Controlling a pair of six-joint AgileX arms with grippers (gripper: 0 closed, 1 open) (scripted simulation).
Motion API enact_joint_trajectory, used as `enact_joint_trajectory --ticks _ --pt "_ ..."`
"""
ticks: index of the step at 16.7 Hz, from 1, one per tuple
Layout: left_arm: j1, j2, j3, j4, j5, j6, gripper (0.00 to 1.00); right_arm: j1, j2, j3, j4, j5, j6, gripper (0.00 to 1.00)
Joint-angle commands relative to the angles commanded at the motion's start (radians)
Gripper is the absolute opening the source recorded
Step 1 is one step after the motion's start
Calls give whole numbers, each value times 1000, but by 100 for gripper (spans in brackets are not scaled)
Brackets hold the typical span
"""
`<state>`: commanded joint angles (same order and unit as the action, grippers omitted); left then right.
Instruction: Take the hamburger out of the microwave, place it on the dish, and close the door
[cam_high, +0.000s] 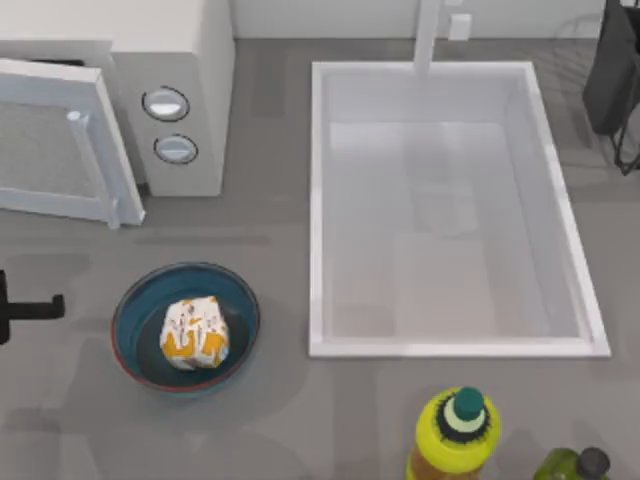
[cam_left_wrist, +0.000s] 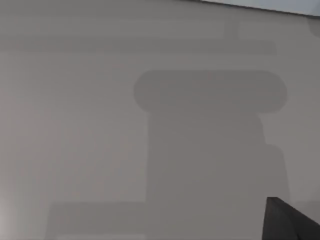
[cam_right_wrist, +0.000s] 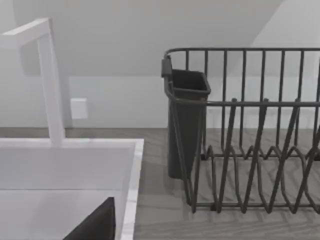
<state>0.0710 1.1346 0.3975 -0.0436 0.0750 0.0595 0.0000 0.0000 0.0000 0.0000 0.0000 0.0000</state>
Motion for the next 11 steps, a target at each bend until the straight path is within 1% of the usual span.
enact_joint_trajectory --ticks 7,11 --pt "-28 374 205 142 -17 -15 0 0 0 0 0 0 0 100" --pt "-34 433 249 174 -21 -18 0 0 0 0 0 0 0 100"
